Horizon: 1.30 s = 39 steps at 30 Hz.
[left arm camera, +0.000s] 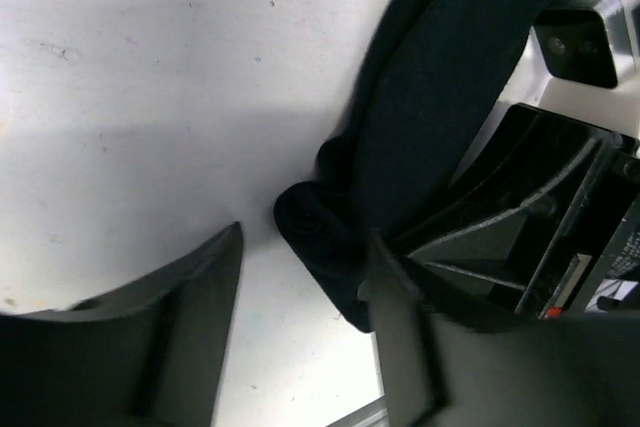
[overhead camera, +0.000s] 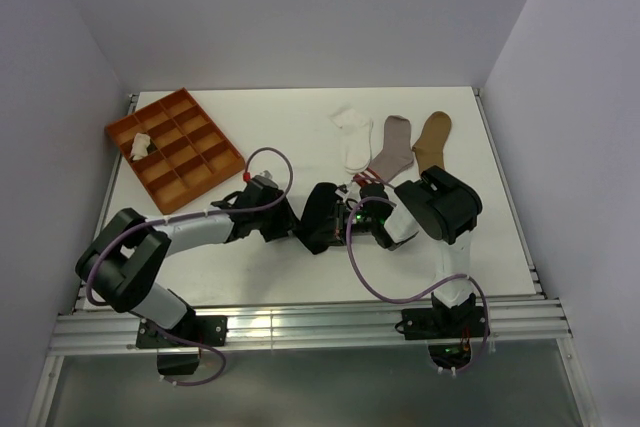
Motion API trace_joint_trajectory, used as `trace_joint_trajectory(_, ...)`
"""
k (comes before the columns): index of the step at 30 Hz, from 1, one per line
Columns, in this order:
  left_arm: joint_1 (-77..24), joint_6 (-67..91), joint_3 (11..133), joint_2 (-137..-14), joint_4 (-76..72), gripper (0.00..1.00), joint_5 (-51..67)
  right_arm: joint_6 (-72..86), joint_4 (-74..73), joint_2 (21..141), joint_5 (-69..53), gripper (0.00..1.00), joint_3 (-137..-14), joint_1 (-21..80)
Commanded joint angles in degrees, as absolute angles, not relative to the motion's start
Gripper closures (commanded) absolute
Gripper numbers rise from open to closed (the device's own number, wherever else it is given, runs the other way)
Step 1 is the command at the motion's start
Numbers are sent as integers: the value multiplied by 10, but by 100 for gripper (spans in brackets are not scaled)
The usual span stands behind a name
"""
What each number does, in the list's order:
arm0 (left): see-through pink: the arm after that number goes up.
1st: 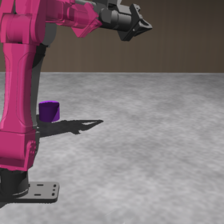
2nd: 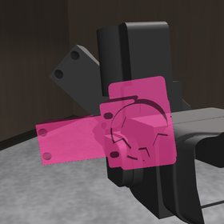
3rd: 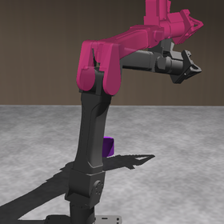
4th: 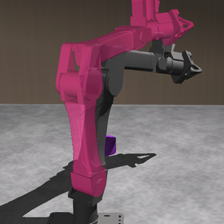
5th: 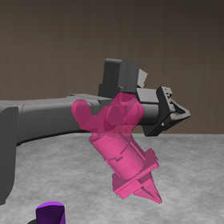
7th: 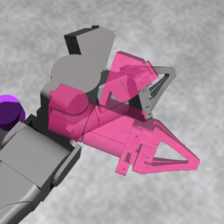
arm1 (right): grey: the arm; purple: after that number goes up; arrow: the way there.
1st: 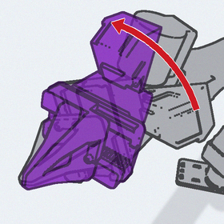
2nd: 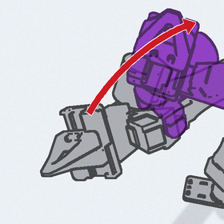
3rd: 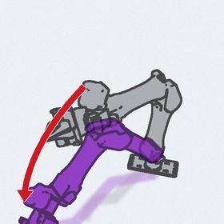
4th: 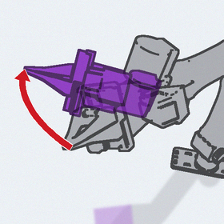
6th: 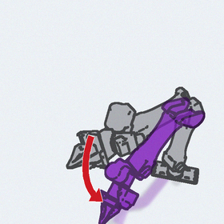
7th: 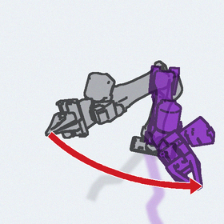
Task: Roll the socks
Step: Roll the sock at the center of the board.
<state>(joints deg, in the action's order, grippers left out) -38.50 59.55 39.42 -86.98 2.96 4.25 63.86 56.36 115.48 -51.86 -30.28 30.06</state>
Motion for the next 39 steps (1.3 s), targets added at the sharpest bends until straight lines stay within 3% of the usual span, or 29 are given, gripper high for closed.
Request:
trace_joint_trajectory(1,-388,594,411,-889,32,46,42,629,534,1170,-508,100,-293,298)
trace_joint_trajectory(9,-388,589,422,-910,67,55,41,624,522,1166,-504,100,-301,299)
trace_joint_trajectory(14,-388,578,440,-925,101,82,40,578,465,1142,-490,99,-308,300)
trace_joint_trajectory(17,-388,563,467,-932,147,99,26,530,406,1116,-469,92,-318,303)
trace_joint_trajectory(24,-388,515,547,-961,244,100,2,385,271,995,-355,63,-337,341)
trace_joint_trajectory(33,-390,485,594,-1004,288,100,2,223,140,797,-1,55,-349,483)
trace_joint_trajectory(39,-392,479,598,-1009,288,100,3,173,119,803,115,53,-375,571)
